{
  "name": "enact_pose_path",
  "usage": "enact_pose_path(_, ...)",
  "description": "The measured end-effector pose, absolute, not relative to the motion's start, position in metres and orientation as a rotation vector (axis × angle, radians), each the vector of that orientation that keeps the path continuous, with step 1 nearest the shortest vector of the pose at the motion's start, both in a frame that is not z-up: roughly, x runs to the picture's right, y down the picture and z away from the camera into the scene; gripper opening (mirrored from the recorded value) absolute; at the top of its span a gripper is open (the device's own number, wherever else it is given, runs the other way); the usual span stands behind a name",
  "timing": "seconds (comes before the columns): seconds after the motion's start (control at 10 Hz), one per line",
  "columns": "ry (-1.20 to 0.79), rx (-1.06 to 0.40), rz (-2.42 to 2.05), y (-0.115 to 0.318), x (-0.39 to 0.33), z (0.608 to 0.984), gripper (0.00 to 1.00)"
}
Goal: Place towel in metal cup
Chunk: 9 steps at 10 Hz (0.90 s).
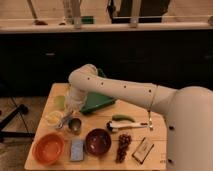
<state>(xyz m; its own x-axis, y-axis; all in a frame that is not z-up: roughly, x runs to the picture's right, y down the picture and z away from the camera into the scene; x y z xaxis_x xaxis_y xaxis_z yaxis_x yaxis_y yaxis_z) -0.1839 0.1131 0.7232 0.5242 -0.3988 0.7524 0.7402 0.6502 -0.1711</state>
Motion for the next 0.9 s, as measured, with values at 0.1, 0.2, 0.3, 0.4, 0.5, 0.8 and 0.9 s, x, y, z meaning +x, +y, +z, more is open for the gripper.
enact_pose_path(0.1,-0.754,-0.518,-0.702,0.112,-0.184,0.716,0.01)
enact_pose_path(0.2,-0.779,-0.519,-0.673,0.109,-0.184,0.707,0.01)
enact_pose_path(0.3,-0.804,-0.520,-0.645,0.111,-0.184,0.702,0.01)
enact_pose_path(0.4,-0.824,-0.521,-0.617,0.112,-0.183,0.698,0.01)
enact_pose_path(0.5,-0.837,-0.525,-0.597,0.113,-0.182,0.697,0.01)
enact_pose_path(0.8,-0.882,-0.546,-0.528,0.124,-0.178,0.698,0.01)
enact_pose_path(0.9,-0.891,-0.555,-0.500,0.129,-0.172,0.701,0.01)
